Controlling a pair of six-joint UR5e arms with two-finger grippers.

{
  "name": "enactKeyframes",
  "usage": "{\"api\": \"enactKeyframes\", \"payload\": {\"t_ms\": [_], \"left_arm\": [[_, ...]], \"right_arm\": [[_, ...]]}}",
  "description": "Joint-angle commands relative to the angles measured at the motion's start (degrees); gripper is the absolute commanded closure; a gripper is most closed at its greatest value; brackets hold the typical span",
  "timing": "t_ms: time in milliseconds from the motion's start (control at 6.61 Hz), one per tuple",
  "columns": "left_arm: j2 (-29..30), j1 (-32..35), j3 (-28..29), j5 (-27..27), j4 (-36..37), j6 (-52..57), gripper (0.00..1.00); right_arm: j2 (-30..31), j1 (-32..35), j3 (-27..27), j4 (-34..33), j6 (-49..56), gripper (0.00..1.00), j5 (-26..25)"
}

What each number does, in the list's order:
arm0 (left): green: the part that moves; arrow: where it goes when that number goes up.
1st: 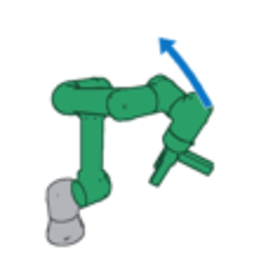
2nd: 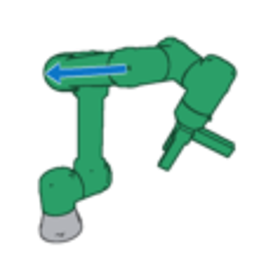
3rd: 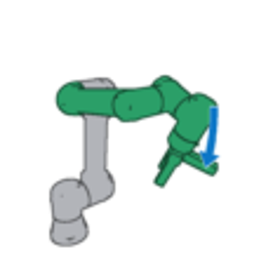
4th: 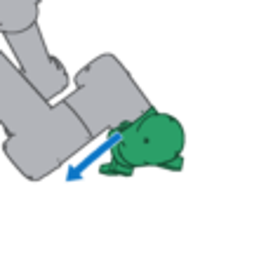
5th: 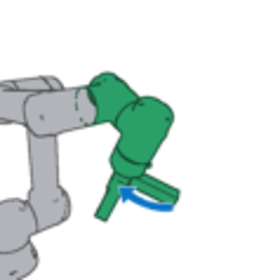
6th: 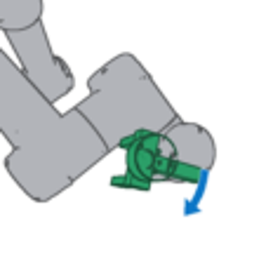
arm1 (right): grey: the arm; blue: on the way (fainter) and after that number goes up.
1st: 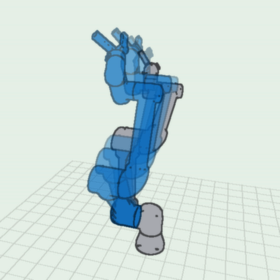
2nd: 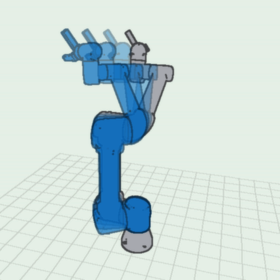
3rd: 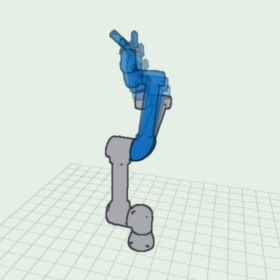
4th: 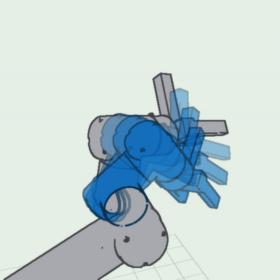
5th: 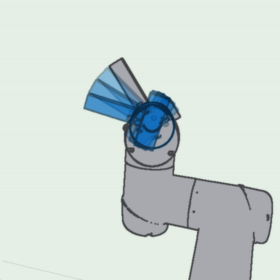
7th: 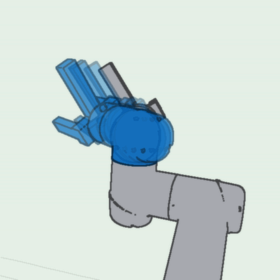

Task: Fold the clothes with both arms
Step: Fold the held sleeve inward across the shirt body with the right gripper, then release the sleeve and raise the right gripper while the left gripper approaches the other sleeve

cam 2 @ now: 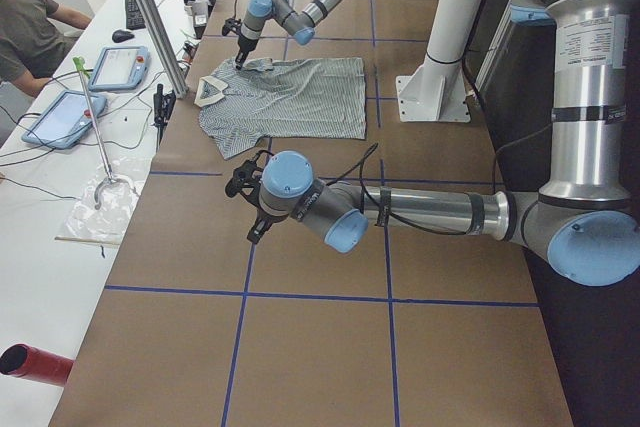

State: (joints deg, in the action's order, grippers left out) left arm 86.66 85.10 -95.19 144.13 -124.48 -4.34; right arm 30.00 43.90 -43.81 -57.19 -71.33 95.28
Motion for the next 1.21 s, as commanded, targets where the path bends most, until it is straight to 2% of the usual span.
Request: {"api": "enactKeyframes", "payload": {"t_ms": [0, 151, 302, 454, 605, 756, 907, 1059], "left_arm": [[1.6, -2.2, 1.4, -0.1, -3.5, -2.1, 0.00], [2.8, -5.5, 1.7, -0.8, -4.2, -8.3, 0.00], [7.9, -10.3, 2.1, -2.3, -3.6, -14.8, 0.00], [15.7, -15.4, 6.5, -6.2, -3.5, -24.8, 0.00], [24.0, -22.3, 13.3, -11.5, -3.4, -33.6, 0.00], [30.7, -27.1, 20.1, -19.9, -3.5, -39.0, 0.01], [33.8, -30.2, 23.8, -25.9, -3.6, -42.8, 0.05], [37.6, -31.6, 26.9, -27.4, -3.5, -44.4, 0.14]], "right_arm": [[-0.5, -0.2, 1.2, 0.6, 0.1, 0.01, -1.1], [-0.5, -0.2, 0.9, 0.8, 0.0, 0.00, -1.1], [0.0, 0.0, -0.4, 0.8, -0.1, 0.00, -0.5], [0.5, 0.7, -3.8, 0.6, -0.2, 0.00, 1.2], [6.4, 2.1, -12.4, 0.5, 0.1, 0.00, 5.1], [10.2, 3.7, -18.2, 0.5, 0.7, 0.00, 9.5], [14.3, 5.7, -23.4, 0.5, 0.8, 0.00, 16.3], [18.2, 7.1, -28.2, 0.8, 1.0, 0.00, 19.3]]}}
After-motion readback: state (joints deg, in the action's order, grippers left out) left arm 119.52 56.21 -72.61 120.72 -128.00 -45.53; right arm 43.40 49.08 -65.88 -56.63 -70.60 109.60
